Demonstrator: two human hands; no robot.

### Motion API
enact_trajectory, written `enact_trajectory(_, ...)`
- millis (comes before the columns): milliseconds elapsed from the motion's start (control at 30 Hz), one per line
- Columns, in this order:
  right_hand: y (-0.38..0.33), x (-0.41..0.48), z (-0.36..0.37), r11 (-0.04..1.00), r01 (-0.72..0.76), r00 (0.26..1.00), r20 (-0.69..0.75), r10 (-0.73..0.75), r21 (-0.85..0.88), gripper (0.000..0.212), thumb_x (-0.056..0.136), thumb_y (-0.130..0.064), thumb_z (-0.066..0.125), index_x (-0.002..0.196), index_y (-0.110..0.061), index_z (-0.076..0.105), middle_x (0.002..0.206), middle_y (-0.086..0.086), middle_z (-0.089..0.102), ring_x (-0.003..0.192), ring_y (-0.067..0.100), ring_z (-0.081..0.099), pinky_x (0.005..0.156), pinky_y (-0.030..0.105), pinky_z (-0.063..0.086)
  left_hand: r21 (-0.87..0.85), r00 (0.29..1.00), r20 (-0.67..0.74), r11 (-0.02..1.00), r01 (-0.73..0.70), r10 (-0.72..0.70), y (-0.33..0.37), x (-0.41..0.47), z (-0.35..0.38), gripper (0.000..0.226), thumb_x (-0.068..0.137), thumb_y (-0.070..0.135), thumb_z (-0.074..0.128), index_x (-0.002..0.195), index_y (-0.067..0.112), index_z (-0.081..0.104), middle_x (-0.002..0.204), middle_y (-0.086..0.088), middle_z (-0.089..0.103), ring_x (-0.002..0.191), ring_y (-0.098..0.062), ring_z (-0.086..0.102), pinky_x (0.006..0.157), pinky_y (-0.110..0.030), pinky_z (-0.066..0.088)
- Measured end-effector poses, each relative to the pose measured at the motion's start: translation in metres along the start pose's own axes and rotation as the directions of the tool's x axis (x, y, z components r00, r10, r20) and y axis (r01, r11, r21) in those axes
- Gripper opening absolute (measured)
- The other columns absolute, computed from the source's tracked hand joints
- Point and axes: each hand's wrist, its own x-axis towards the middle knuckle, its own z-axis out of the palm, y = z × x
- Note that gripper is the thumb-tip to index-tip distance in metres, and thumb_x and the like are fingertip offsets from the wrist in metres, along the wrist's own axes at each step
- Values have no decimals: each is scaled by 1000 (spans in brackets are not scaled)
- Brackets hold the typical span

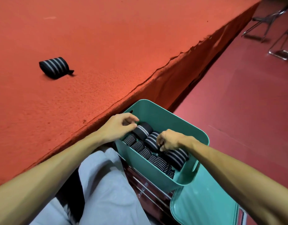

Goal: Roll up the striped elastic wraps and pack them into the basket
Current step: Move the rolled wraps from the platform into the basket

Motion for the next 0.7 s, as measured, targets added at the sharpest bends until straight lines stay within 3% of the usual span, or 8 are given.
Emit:
enact_trajectory(133, -26, -4, -56, 997, 76, 969, -238, -67, 30, 22, 88, -20, 64, 108, -12, 70, 109, 3, 71, 101, 17, 65, 80, 17, 41, -55, 994, -103, 998, 17, -22, 10, -8, -38, 24, 91, 18, 62, 115, 18, 61, 96, -3, 69, 89, -19, 63, 81, -30, 48)
enact_trajectory(300, -85, 9, -129, 970, 242, 879, -427, -211, 20, 20, 91, -22, 61, 106, -15, 72, 110, 1, 70, 94, 9, 60, 80, 17, 40, -95, 965, -255, 995, 32, -55, 5, -17, -101, 18, 91, 16, 62, 107, 21, 63, 90, 4, 64, 76, -6, 56, 69, -18, 43)
enact_trajectory(433, -138, 41, -171, 939, 343, 813, -506, -287, 19, 18, 89, -21, 62, 102, -18, 73, 92, -1, 69, 73, 4, 59, 74, 20, 43, -111, 918, -371, 988, 104, -138, -17, -20, -154, 14, 90, 18, 63, 103, 23, 66, 99, 7, 66, 87, -7, 60, 76, -18, 43)
enact_trajectory(567, -182, 87, -197, 900, 433, 787, -505, -355, 43, 16, 90, -19, 61, 102, -17, 72, 77, -12, 60, 60, -7, 54, 69, 19, 39, -131, 852, -475, 975, 178, -219, -50, -14, -193, 14, 90, 16, 63, 102, 21, 66, 105, 2, 65, 87, -6, 57, 73, -13, 41)
enact_trajectory(700, -211, 144, -206, 863, 497, 770, -504, -391, 91, 19, 91, -15, 60, 107, -13, 70, 90, -6, 66, 58, -8, 52, 69, 14, 37, -139, 770, -566, 955, 262, -294, -93, 10, -216, 26, 88, 15, 64, 114, 18, 60, 116, -6, 57, 92, -9, 55, 80, -18, 41)
